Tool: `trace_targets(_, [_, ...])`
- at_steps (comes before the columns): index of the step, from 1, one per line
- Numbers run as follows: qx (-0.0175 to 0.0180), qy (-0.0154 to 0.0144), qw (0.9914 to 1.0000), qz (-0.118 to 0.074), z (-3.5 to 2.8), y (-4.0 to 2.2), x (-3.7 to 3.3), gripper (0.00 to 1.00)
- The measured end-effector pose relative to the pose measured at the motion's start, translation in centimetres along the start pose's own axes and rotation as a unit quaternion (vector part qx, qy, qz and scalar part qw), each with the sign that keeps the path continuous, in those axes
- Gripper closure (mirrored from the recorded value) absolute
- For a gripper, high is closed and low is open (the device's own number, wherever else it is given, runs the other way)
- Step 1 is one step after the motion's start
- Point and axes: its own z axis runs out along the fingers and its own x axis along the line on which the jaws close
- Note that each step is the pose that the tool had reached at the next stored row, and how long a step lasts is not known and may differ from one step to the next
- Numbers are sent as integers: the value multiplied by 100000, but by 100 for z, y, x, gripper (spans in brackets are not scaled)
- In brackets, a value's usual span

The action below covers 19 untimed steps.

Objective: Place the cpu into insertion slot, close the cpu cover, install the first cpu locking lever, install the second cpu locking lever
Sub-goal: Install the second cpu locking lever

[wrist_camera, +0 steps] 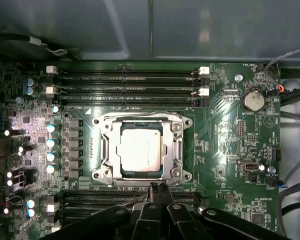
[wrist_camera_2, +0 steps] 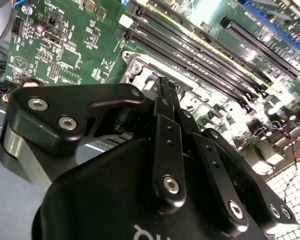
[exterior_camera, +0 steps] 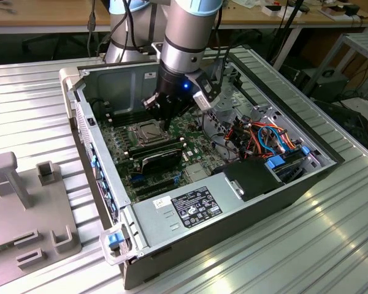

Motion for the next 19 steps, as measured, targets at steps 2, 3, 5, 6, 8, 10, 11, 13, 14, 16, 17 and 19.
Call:
trace_targets(2, [-6,-10,100000,9,0,-2,13,89])
trace_targets(3, [-2,-7,100000,1,0,-2,32,89])
trace_targets(5, [-1,-4,100000,-2,0,-3,65,89])
trace_targets(6, [-4,-6,100000,2,1,-4,81,89])
trace_targets(8, [-4,-5,100000,5,6,-12,121,89])
trace_targets(10, [1,-4,100000,-1,28,-16,141,89])
trace_targets(11, [-3,-3,100000,1,35,-17,152,89])
trace_targets(13, [1,-3,100000,3,53,-17,185,89])
trace_targets(14, [4,-2,100000,3,62,-17,203,89])
trace_targets(16, [-3,-8,100000,-1,89,-17,259,89])
trace_targets(17, [1,-4,100000,-1,97,-18,284,89])
trace_targets(19, [-1,-3,100000,6,112,-17,314,89])
